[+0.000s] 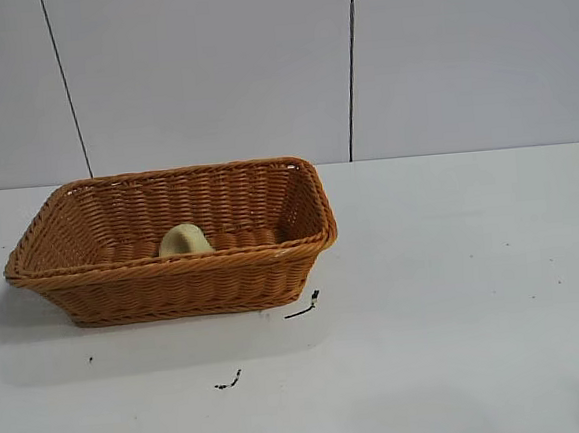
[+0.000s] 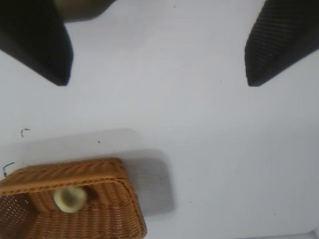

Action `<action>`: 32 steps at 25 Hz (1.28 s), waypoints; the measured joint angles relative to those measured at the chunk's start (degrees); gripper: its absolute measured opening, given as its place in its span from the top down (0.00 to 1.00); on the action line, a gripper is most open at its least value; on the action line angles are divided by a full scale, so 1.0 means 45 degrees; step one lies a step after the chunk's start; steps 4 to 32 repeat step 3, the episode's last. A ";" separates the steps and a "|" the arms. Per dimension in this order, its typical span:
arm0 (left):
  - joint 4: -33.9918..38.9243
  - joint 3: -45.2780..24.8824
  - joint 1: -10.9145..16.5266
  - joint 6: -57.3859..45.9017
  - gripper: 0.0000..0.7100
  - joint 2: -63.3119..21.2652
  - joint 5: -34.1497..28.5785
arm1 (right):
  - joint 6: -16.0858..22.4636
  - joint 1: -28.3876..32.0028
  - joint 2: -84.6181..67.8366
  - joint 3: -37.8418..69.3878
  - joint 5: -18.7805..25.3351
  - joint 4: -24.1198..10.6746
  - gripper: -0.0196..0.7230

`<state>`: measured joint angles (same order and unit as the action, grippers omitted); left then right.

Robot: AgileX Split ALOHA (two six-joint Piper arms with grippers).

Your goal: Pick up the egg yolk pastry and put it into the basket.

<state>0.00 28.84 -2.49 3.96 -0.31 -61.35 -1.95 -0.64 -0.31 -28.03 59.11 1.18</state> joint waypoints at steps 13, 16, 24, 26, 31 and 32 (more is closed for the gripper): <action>0.0000 0.0000 0.0000 0.0000 0.02 0.0000 0.0000 | 0.0000 0.0000 0.0000 0.0000 -0.0012 0.0000 0.09; 0.0000 0.0000 0.0000 0.0000 0.02 0.0000 0.0000 | 0.0000 0.0000 0.0000 0.0000 -0.0012 0.0000 0.09; 0.0000 0.0000 0.0000 0.0000 0.02 0.0000 0.0000 | 0.0000 0.0000 0.0000 0.0000 -0.0012 0.0000 0.09; 0.0000 0.0000 0.0000 0.0000 0.02 0.0000 0.0000 | 0.0000 0.0000 0.0000 0.0000 -0.0012 0.0000 0.09; 0.0000 0.0000 0.0000 0.0000 0.02 0.0000 0.0000 | 0.0000 0.0000 0.0000 0.0000 -0.0012 0.0000 0.09; 0.0000 0.0000 0.0000 0.0000 0.02 0.0000 0.0000 | 0.0000 0.0000 0.0000 0.0000 -0.0012 0.0000 0.09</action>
